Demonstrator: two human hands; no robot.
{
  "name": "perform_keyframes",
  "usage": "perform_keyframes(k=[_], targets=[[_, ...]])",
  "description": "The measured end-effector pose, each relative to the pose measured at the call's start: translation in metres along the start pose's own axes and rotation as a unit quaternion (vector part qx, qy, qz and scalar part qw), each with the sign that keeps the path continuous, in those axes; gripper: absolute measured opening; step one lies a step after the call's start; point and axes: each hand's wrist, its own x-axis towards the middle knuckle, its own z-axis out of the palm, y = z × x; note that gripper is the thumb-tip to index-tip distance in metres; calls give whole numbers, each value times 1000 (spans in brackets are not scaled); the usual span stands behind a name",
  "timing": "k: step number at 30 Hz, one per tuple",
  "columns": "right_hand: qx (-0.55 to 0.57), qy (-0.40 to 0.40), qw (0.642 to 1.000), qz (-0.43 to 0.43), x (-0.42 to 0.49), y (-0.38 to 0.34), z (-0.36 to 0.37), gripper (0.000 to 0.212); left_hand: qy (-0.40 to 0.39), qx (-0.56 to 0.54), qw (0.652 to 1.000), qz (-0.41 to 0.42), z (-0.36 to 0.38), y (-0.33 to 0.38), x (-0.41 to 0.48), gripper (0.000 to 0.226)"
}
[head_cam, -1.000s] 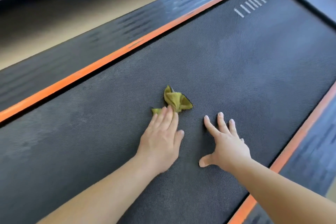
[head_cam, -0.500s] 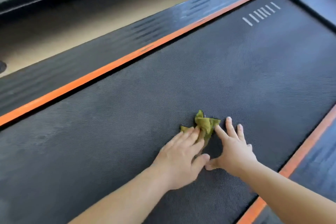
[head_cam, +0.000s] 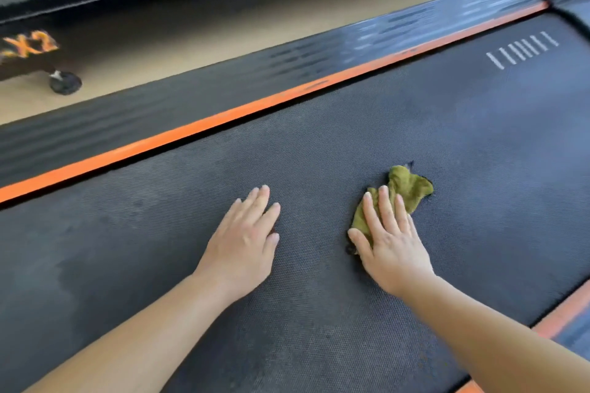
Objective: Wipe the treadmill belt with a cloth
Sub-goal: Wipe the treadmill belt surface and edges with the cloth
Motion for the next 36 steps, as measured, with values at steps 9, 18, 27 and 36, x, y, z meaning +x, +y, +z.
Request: perform_keyframes(k=[9, 18, 27, 36], targets=[[-44, 60, 957, -280, -15, -114, 21, 56, 23, 48, 983, -175, -17, -49, -14, 68], [45, 44, 998, 25, 77, -99, -22, 61, -8, 106, 962, -251, -35, -92, -28, 79], [-127, 36, 928, -349, 117, -115, -35, 61, -26, 104, 963, -247, -33, -97, -26, 84], [-80, 28, 972, -221, 110, -202, -21, 69, -31, 90, 965, -242, -42, -102, -30, 82]])
